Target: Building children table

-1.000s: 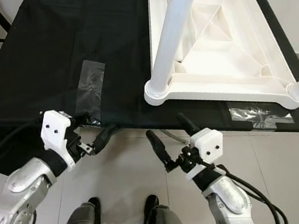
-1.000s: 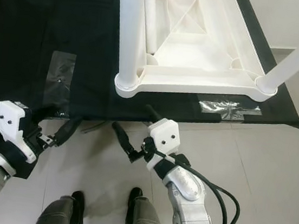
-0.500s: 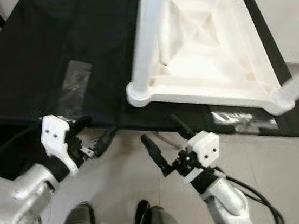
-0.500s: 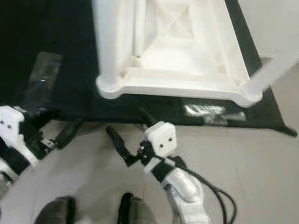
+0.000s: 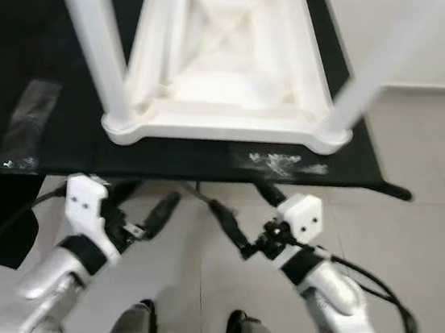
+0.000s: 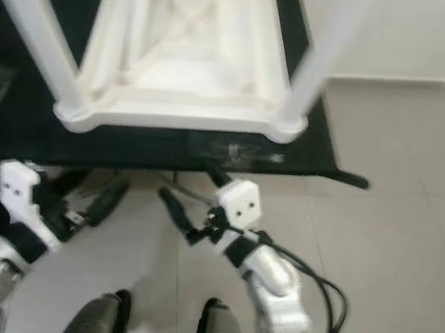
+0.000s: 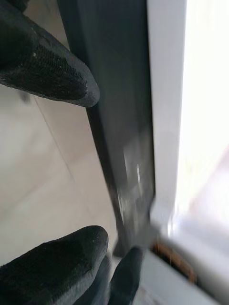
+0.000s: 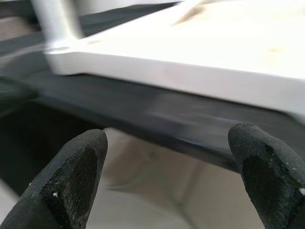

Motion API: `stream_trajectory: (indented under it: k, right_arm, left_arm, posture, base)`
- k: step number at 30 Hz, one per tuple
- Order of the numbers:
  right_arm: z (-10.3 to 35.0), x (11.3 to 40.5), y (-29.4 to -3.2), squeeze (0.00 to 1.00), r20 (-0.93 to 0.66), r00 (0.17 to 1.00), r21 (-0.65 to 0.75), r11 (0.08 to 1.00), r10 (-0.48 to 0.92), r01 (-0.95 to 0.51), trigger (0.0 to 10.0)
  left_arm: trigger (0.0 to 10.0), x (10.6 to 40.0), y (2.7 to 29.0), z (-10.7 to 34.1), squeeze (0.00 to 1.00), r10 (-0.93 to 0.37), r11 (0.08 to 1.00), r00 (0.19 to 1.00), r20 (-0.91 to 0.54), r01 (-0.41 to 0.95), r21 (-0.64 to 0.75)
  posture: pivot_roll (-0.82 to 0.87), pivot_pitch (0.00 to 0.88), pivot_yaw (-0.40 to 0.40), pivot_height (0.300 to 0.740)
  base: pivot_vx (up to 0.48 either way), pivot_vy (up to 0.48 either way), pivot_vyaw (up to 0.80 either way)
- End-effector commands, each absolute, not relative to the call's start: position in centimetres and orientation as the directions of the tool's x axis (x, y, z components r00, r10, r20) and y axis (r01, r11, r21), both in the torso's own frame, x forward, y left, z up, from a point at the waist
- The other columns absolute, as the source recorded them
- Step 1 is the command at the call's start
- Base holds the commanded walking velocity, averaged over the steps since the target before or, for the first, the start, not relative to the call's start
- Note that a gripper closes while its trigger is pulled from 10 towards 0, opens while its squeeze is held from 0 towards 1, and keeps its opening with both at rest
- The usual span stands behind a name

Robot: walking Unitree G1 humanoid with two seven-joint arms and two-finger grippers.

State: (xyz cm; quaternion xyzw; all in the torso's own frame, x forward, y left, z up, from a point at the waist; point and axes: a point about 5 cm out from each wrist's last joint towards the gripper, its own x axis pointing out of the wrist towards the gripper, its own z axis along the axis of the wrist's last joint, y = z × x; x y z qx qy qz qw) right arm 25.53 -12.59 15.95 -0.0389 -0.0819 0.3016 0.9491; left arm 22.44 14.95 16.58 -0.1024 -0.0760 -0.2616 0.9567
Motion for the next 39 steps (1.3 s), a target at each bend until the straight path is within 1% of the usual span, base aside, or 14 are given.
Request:
stream_trajectory:
  k: [1,3,15,25,32,33,39]
  right_arm:
    - [15.2,25.4,-12.3,0.0,0.112,0.81,-0.119,0.817,0.575,-0.564,10.0]
    - [14.9,25.9,-12.7,0.0,0.097,0.839,-0.127,0.842,0.536,-0.523,10.0]
    - [13.5,26.4,-13.2,0.0,0.055,0.882,-0.136,0.879,0.468,-0.458,10.0]
    - [13.2,26.7,-13.6,0.0,0.05,0.906,-0.139,0.901,0.42,-0.41,10.0]
    - [12.8,27.3,-14.2,0.0,0.035,0.927,-0.131,0.921,0.375,-0.367,10.0]
    - [12.6,27.6,-14.4,0.0,0.027,0.934,-0.14,0.926,0.357,-0.35,10.0]
    - [12.3,28.0,-14.5,0.0,0.018,0.937,-0.146,0.928,0.35,-0.344,10.0]
  left_arm:
    - [10.0,22.1,15.1,15.7,0.0,-0.479,0.849,0.863,0.161,0.502,-0.166]
    - [10.0,22.2,14.5,15.3,0.0,-0.485,0.843,0.861,0.153,0.507,-0.181]
    - [10.0,22.3,13.4,13.2,0.0,-0.46,0.858,0.883,0.095,0.47,-0.208]
    - [10.0,22.3,13.2,12.7,0.0,-0.449,0.867,0.89,0.085,0.456,-0.2]
    - [10.0,22.7,13.3,12.5,0.0,-0.417,0.881,0.903,0.102,0.429,-0.2]
    - [10.0,22.9,13.2,12.5,0.0,-0.41,0.883,0.906,0.108,0.424,-0.203]
    - [10.0,23.3,13.1,12.3,0.0,-0.409,0.885,0.906,0.114,0.424,-0.195]
  posture:
    - [0.0,0.296,-0.041,0.74]
    - [0.0,0.292,-0.043,0.74]
    - [0.0,0.258,-0.05,0.74]
    - [0.0,0.256,-0.056,0.74]
    - [-0.03,0.235,-0.074,0.74]
    - [-0.04,0.214,-0.083,0.74]
    - [-0.04,0.196,-0.089,0.74]
  base:
    - [0.0,-0.439,0.0]
    - [0.0,-0.433,0.0]
    - [0.0,-0.425,0.0]
    - [0.246,-0.409,0.0]
    - [0.259,-0.401,0.0]
    - [0.27,-0.394,0.0]
    - [0.268,-0.396,0.0]
